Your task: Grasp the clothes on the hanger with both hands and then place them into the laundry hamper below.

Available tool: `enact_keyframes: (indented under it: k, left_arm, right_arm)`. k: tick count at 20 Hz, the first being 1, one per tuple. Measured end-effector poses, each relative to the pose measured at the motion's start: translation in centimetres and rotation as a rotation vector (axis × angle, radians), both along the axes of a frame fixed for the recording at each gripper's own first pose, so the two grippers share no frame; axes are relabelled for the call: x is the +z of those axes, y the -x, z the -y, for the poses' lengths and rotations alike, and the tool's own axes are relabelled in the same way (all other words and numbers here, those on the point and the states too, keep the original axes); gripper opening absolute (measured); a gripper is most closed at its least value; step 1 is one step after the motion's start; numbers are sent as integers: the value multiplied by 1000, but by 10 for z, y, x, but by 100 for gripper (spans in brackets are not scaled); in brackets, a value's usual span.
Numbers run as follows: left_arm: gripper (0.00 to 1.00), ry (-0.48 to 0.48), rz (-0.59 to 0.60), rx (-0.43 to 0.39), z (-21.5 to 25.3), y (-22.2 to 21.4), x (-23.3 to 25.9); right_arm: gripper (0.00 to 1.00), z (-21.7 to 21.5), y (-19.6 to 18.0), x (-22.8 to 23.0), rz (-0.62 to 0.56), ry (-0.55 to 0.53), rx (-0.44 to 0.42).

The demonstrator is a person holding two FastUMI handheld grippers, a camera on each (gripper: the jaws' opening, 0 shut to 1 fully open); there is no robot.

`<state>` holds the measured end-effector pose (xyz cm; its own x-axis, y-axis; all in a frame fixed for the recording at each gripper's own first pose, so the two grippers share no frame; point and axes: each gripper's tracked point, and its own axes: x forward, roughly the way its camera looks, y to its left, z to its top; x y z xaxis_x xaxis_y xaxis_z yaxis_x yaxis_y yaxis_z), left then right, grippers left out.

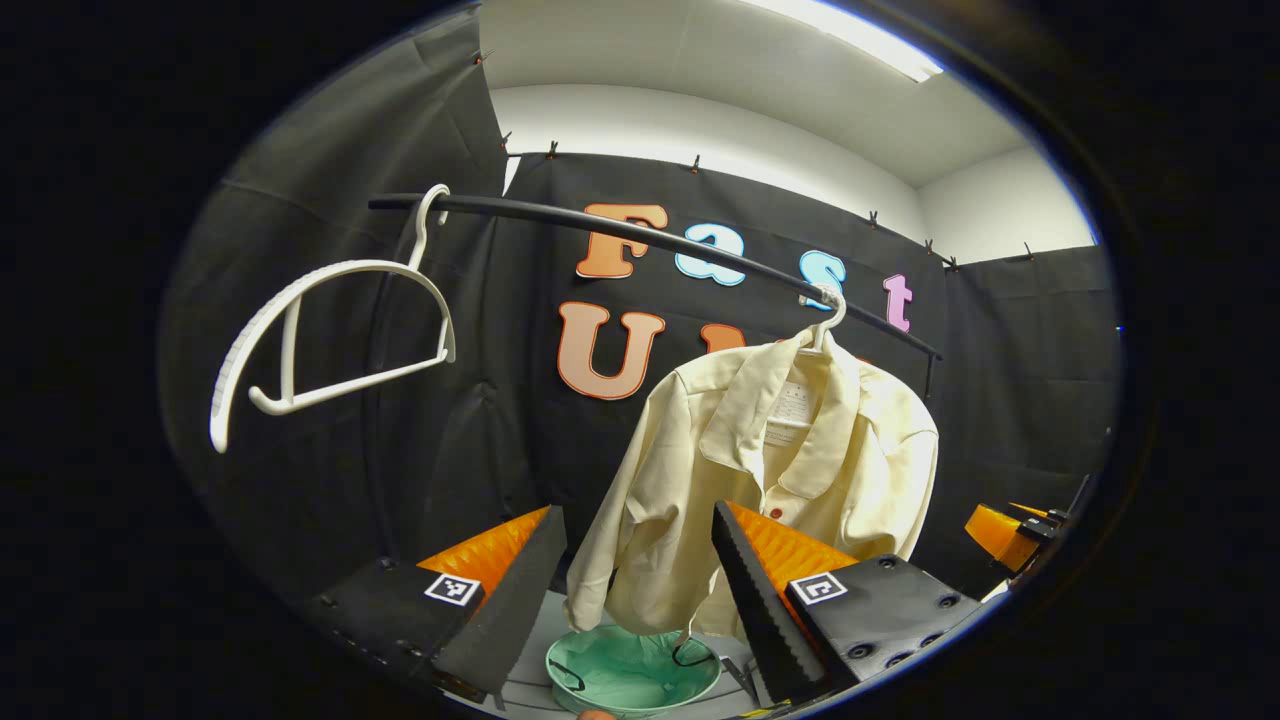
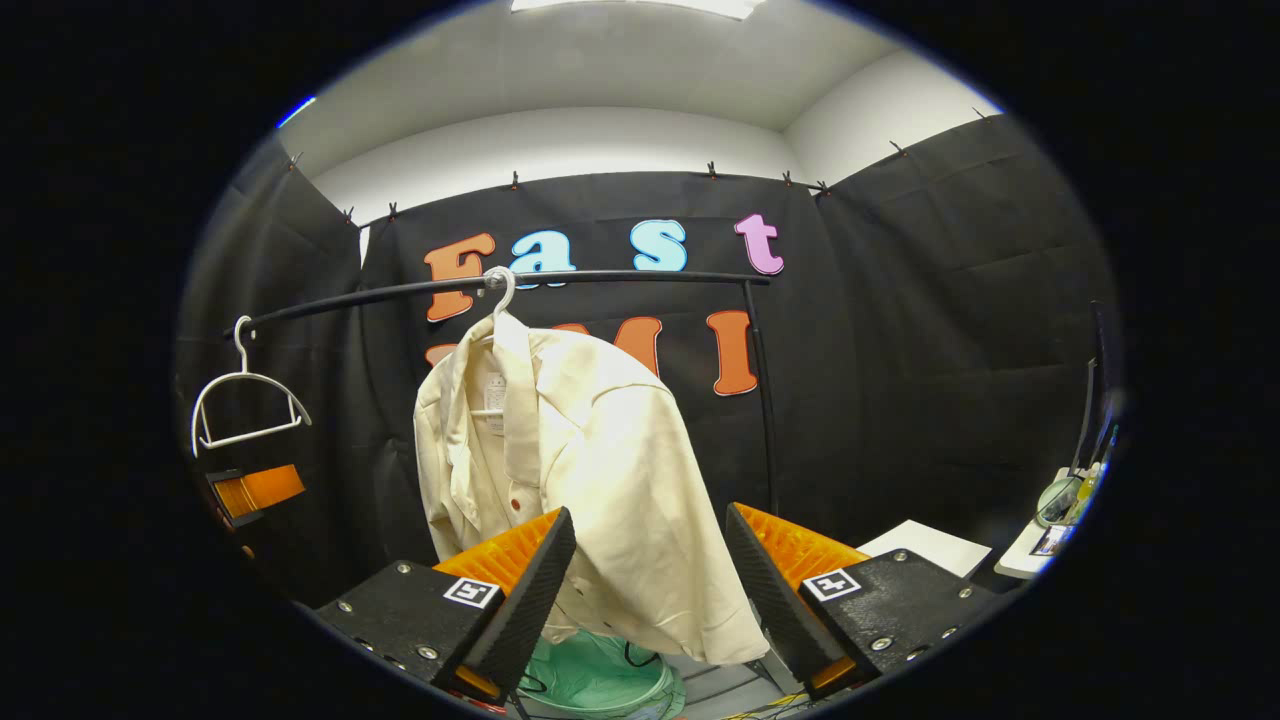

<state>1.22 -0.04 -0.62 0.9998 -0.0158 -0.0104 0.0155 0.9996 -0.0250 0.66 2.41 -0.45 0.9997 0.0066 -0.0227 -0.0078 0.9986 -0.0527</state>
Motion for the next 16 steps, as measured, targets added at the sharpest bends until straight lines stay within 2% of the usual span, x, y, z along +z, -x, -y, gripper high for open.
enact_keyframes:
  k: [8,16]
  left_arm:
    - [96,-4,-4,17,-14,-5,-1]
    - [96,-6,-17,42,-28,-3,-3]
  right_arm:
    - [95,-33,-14,-9,-32,-6,28]
    - [95,-90,-53,-6,-51,15,80]
